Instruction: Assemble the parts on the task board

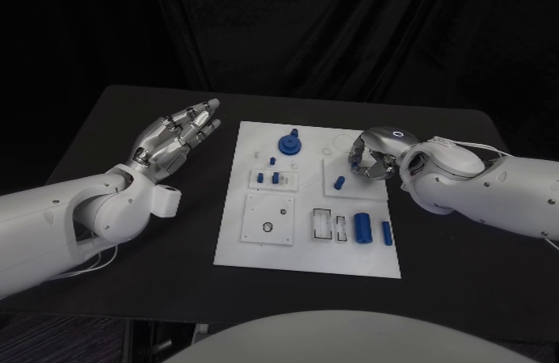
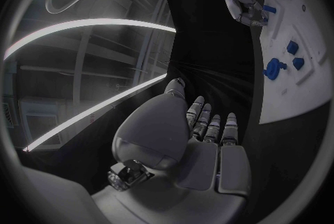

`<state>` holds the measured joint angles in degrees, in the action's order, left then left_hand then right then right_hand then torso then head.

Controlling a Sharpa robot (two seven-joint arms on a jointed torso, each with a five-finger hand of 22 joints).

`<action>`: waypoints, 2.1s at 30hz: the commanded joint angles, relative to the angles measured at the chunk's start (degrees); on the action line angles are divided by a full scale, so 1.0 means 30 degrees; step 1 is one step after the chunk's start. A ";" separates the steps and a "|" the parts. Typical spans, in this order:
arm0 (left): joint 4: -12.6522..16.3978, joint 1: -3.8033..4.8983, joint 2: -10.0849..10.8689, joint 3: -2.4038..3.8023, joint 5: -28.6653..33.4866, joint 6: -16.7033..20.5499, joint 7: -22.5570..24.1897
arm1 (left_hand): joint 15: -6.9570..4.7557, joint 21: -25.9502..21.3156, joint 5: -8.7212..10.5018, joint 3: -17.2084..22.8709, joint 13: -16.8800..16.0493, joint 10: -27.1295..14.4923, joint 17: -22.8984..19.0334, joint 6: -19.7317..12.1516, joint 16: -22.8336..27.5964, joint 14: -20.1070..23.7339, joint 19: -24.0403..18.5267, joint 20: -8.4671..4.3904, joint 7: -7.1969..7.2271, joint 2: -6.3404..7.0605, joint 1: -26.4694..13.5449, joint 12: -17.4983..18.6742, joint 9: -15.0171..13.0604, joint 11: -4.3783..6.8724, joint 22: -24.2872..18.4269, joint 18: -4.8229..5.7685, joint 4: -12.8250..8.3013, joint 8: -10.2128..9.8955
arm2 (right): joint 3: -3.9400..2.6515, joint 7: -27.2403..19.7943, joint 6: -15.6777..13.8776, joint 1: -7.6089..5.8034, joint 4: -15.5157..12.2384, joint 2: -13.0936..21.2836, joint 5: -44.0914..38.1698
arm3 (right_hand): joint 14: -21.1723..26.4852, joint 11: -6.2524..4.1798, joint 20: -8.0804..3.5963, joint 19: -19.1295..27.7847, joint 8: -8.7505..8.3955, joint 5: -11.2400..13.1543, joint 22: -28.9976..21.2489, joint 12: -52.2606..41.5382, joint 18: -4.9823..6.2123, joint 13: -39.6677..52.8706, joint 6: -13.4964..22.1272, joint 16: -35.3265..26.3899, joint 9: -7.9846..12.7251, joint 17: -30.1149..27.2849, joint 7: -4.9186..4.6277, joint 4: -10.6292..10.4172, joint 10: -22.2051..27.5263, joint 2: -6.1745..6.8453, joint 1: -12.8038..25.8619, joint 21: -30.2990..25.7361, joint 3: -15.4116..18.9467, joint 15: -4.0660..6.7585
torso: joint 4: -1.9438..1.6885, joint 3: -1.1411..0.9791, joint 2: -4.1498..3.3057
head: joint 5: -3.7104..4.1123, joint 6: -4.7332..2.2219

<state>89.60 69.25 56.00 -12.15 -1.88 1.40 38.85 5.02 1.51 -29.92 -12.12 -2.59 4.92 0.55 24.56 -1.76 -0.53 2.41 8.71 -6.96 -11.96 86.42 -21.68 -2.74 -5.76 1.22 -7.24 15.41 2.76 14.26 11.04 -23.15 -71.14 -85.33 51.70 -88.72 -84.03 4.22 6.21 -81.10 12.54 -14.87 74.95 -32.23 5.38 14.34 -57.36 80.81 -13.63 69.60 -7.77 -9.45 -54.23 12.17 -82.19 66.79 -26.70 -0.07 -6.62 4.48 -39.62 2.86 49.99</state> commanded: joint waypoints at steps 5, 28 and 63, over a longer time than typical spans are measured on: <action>-0.0003 -0.0113 -0.0049 0.0016 0.0056 -0.0415 0.3323 | 0.0044 0.0101 -0.0092 0.0214 0.0000 -0.0135 -0.0011 0.0188 -0.0013 0.0034 0.0001 0.0256 -0.0145 -0.0062 0.0173 -0.0056 -0.0027 -0.0124 0.0041 -0.0307 0.0020 0.0090 | -0.0011 0.0159 0.0291 0.0086 0.0121 -0.0188 -0.0146 | -0.0109 -0.0256 -0.0285 -0.0050 0.0546 -0.0580 0.2809 -0.0569 -0.0125 0.0441 -0.0289 -0.0043 -0.0603 0.0075 0.0203 0.0532 -0.0483 -0.0385 -0.0282 0.0076 -0.0003 0.0311 | -0.0026 0.0003 0.0004 | 0.0050 0.0002; -0.0263 -0.0398 -0.0068 0.0018 0.0056 -0.0884 0.2813 | 0.0484 0.0325 -0.0113 0.0818 -0.0004 -0.0192 0.0068 0.0573 -0.0369 -0.0068 0.0257 0.1562 -0.0417 0.0039 0.0253 -0.0221 -0.0083 -0.0463 0.0171 -0.0756 -0.0020 0.0204 | -0.0113 0.0198 0.0135 -0.0036 -0.0474 0.0184 -0.0146 | -0.0090 -0.0495 -0.0565 -0.0042 0.1392 -0.1892 0.2805 -0.1454 -0.0118 0.1380 -0.0053 -0.0184 -0.2006 -0.0093 0.0301 0.1701 -0.0570 -0.0645 -0.0644 -0.0016 -0.0290 0.0530 | 0.0048 0.0032 0.0032 | -0.0102 0.0002; -0.0812 -0.0541 -0.0752 0.0020 0.0090 -0.1527 0.2180 | 0.0702 0.0419 -0.0110 0.1295 -0.0002 -0.0233 0.0105 0.1168 -0.0576 -0.0130 0.0344 0.2164 -0.0532 0.0028 0.0390 -0.0266 -0.0176 -0.0627 0.0219 -0.0904 -0.0133 0.0374 | -0.0105 -0.1052 0.2307 -0.1192 -0.4828 -0.2131 -0.0728 | -0.0329 -0.0516 -0.0608 -0.0204 0.1604 -0.1365 0.2848 -0.1253 -0.0153 0.1499 0.0325 0.0009 -0.2734 0.0308 0.0306 0.1930 -0.0562 -0.0891 -0.0661 0.0174 -0.0492 0.0564 | 0.0113 0.0004 0.0002 | -0.1505 0.0002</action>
<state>87.09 67.73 53.96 -12.14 -1.82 -1.79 38.88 6.67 2.41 -30.12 -8.57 -2.60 4.29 0.79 27.86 -3.09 -0.94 3.32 14.75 -8.59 -11.71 87.08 -22.35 -3.20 -7.18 1.83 -9.30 15.01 3.62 13.91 8.70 -18.96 -75.22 -99.97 45.53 -87.64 -84.08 3.14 4.61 -81.50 17.36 -18.98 74.92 -36.19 5.39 18.80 -56.79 80.76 -21.79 70.57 -6.87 -4.47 -55.61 10.15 -84.23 67.39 -27.61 1.37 -6.46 4.62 -39.52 -1.31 49.99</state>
